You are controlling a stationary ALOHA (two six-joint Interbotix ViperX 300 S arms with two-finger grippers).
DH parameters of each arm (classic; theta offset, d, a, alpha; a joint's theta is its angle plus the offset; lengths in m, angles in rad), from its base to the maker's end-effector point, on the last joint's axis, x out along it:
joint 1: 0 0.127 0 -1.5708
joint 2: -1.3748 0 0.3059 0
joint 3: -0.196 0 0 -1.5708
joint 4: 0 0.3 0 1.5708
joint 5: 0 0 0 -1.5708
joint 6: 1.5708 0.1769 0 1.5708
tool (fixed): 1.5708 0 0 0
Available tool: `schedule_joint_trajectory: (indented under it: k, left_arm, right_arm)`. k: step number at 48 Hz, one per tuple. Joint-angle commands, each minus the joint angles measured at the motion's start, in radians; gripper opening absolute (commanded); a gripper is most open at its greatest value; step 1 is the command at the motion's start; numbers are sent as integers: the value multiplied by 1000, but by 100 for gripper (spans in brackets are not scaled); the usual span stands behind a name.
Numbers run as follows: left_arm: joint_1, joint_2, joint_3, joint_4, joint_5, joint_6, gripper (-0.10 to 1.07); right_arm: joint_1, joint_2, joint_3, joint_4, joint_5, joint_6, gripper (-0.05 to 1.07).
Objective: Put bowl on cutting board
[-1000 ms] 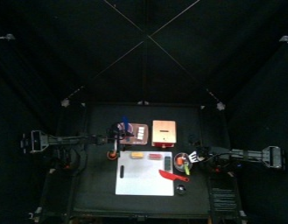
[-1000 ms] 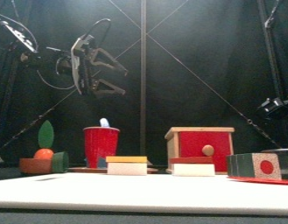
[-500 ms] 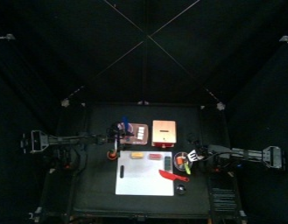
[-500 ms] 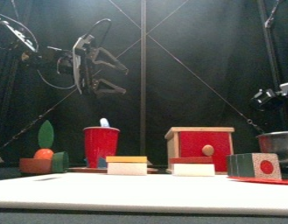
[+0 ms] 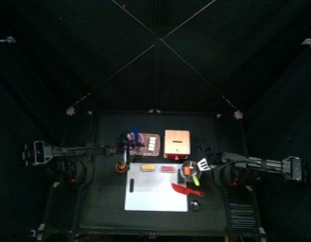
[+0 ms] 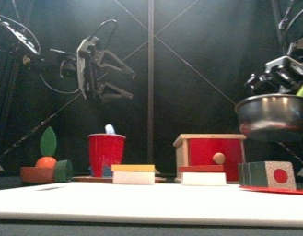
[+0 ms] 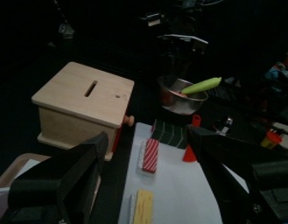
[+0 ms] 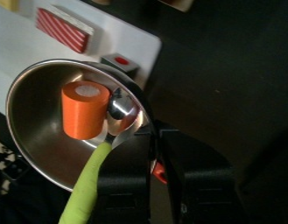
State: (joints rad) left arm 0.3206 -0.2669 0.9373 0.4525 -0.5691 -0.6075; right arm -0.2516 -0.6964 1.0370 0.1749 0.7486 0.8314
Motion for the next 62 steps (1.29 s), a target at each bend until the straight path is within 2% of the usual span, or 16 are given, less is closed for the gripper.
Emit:
schedule_joint_trajectory:
  k: [1,13,26,35,48,62]
  left_arm:
    - [5,-8,-6,2,-3,2,102]
    - [12,-18,18,9,-5,3,102]
    - [31,-29,37,31,-5,3,102]
    - [34,-66,34,41,-5,2,102]
    - [29,-83,49,31,-5,-2,102]
    - [26,-83,64,20,-5,0,102]
  right_arm:
    - [46,46,-52,20,-81,-3,49]
    - [161,262,-156,87,-184,-5,48]
    - [218,471,-324,118,-178,-14,49]
    - [252,594,-433,86,-166,-20,49]
    - [291,742,-541,48,-71,-20,49]
    - [316,821,-632,40,-41,-21,49]
